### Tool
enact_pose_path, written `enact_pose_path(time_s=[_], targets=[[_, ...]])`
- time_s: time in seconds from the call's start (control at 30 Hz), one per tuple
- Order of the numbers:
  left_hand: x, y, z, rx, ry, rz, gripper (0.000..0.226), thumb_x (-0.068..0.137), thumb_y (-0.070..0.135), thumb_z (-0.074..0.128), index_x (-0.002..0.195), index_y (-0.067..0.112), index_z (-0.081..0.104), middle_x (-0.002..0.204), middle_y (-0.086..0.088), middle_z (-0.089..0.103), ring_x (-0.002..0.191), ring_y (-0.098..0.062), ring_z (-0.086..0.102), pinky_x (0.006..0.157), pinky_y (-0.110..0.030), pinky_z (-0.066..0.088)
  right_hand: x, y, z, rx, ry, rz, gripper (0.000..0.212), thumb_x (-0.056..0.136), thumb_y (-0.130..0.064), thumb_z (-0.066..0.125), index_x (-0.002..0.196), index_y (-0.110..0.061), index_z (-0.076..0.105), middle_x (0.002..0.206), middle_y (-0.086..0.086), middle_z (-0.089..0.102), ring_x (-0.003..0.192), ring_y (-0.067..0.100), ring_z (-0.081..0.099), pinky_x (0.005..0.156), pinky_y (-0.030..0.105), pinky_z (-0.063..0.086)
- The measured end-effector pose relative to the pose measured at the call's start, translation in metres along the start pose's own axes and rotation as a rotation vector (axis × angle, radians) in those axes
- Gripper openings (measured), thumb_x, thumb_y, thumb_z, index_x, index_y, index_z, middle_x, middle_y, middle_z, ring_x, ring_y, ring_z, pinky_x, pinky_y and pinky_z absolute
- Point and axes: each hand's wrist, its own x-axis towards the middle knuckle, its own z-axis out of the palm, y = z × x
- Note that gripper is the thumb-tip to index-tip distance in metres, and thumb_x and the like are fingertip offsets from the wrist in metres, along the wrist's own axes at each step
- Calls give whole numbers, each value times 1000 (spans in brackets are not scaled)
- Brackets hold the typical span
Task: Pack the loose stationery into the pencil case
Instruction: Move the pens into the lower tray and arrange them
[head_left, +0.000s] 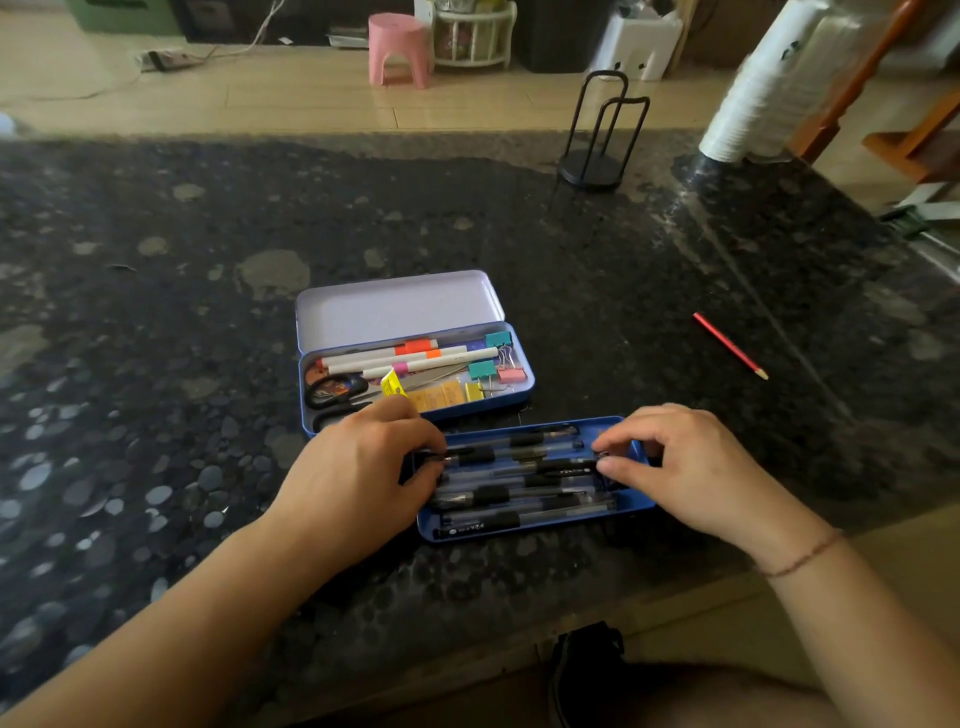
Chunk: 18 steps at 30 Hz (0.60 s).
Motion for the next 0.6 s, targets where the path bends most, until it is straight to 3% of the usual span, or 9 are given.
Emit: enact_pose_path(time_s=[0.13, 0.27, 0.4, 0.5, 0.6], targets=[[1, -1, 2, 10, -63, 27, 8, 79, 27, 70, 85, 32, 72, 88, 13, 59, 69, -10, 59, 58, -35, 55, 3, -4, 0, -9, -34, 30, 9, 80, -41, 70, 77, -48, 65, 82, -26, 62, 89, -2, 50, 86, 46, 48], [1, -2, 3, 10, -67, 27, 7, 80, 27, 69, 85, 30, 72, 86, 14, 60, 68, -8, 58, 58, -34, 55, 2, -7, 0, -14, -29, 60, 16, 83, -37, 69, 81, -51, 61, 85, -26, 58, 90, 0, 50, 90, 47, 47], [1, -1, 4, 4, -61, 25, 6, 80, 23, 67, 83, 26, 71, 84, 13, 59, 67, -7, 57, 60, -31, 55, 2, -9, 2, -1, 5, 58, 19, 80, -34, 74, 88, -48, 63, 82, -22, 52, 81, -4, 48, 83, 32, 48], [1, -1, 5, -8, -58, 26, 5, 79, 21, 68, 82, 25, 69, 82, 12, 58, 64, -8, 56, 59, -30, 54, 3, -15, 5, -30, 28, 37, 12, 82, -37, 72, 87, -45, 65, 81, -18, 49, 74, -4, 47, 62, 14, 32], [2, -1, 5, -21, -48, 21, 6, 78, 23, 69, 84, 25, 68, 82, 11, 58, 64, -9, 55, 59, -31, 54, 4, -19, 6, -44, 37, 35, 7, 83, -39, 69, 88, -44, 66, 80, -18, 50, 76, -5, 47, 60, 9, 24]])
